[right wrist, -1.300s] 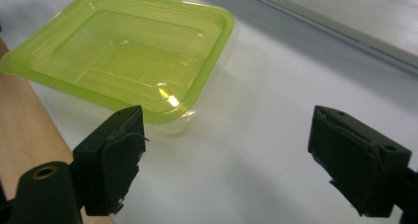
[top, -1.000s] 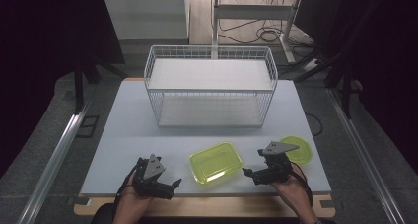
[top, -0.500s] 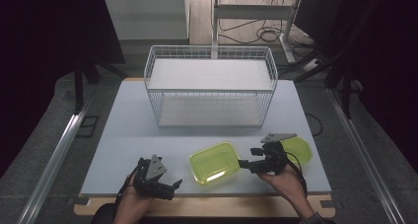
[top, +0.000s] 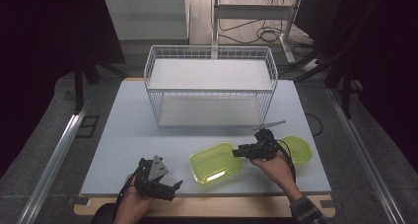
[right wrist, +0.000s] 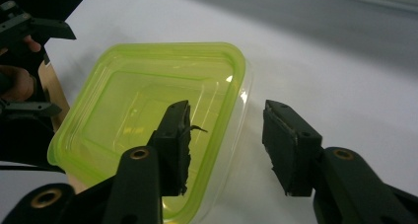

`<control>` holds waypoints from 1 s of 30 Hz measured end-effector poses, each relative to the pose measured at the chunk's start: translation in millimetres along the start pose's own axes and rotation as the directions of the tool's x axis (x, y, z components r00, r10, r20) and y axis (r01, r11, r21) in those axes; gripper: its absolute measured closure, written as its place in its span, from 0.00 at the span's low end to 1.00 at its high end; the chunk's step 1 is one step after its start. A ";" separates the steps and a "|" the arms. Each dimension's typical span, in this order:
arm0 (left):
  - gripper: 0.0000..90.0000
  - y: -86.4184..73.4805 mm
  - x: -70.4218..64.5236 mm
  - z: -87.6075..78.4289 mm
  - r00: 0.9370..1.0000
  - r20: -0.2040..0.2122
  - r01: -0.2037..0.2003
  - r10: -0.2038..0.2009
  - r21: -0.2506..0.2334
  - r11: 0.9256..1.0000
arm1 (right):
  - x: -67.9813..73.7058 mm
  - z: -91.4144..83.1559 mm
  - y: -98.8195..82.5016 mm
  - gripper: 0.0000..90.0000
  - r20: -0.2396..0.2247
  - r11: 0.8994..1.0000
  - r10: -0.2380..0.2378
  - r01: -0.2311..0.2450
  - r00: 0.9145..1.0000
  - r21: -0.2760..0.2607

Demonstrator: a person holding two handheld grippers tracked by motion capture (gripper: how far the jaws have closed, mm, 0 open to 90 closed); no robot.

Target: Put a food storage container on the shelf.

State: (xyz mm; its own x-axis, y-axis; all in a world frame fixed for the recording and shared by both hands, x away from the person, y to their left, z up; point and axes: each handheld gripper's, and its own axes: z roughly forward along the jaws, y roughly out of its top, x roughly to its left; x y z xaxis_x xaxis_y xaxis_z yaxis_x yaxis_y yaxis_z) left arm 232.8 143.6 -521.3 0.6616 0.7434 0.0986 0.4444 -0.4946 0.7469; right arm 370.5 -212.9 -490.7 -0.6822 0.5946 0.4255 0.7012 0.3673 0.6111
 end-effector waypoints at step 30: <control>0.01 -0.7 1.1 -1.2 1.000 -0.016 -0.009 0.009 0.004 1.000 | -8.1 1.2 7.2 0.89 -0.209 0.985 0.170 -0.169 0.963 0.026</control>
State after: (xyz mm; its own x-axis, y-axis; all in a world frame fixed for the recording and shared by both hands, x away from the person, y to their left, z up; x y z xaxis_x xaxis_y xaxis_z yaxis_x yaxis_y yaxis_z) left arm 232.6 145.3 -520.9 0.6559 0.7459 0.1158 0.4408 -0.5030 0.7434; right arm 381.3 -214.2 -490.6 -0.5809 0.4855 0.6534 0.8113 0.2804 0.5130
